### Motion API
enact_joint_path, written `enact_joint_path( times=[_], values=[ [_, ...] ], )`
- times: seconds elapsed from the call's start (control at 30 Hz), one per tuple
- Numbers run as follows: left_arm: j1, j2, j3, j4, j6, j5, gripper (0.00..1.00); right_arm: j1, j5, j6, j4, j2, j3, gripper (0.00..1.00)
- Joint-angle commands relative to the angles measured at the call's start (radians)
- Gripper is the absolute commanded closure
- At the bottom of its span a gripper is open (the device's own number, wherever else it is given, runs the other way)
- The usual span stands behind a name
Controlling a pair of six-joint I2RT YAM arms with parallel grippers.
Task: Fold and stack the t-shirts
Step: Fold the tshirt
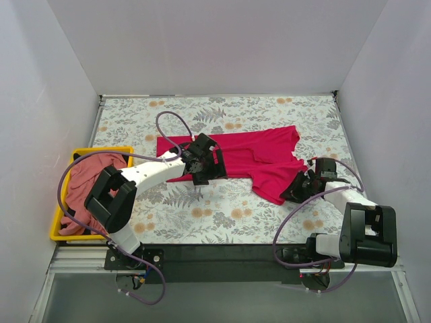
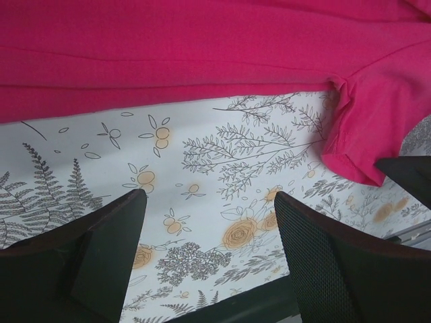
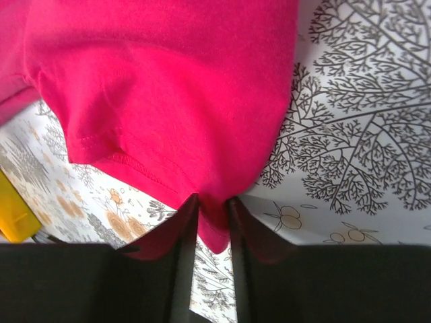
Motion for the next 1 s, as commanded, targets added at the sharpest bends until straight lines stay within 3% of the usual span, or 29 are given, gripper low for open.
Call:
enact_joint_path(
  times=[0.0, 0.07, 0.13, 0.3, 0.6, 0.97],
  values=[
    [-0.002, -0.028, 0.019, 0.004, -0.013, -0.029, 0.24, 0.007, -0.035, -0.002, 0.026, 0.027, 0.018, 0.76],
    [-0.001, -0.028, 0.019, -0.005, -0.005, -0.029, 0.24, 0.007, -0.04, -0.001, 0.024, 0.035, 0.044, 0.93],
    [0.004, -0.03, 0.022, -0.013, 0.004, -0.083, 0.24, 0.007, -0.04, 0.007, 0.022, 0.039, 0.097, 0.99],
    [0.065, -0.062, 0.012, -0.025, 0.033, -0.129, 0.26, 0.008, -0.06, 0.03, 0.03, 0.087, 0.244, 0.99],
    [0.295, -0.14, -0.071, -0.023, 0.116, -0.145, 0.27, 0.04, -0.076, 0.079, 0.067, 0.306, 0.539, 0.99],
    [0.367, -0.258, -0.189, -0.034, 0.144, -0.177, 0.27, 0.062, -0.101, 0.104, 0.079, 0.556, 0.815, 0.99]
  ],
)
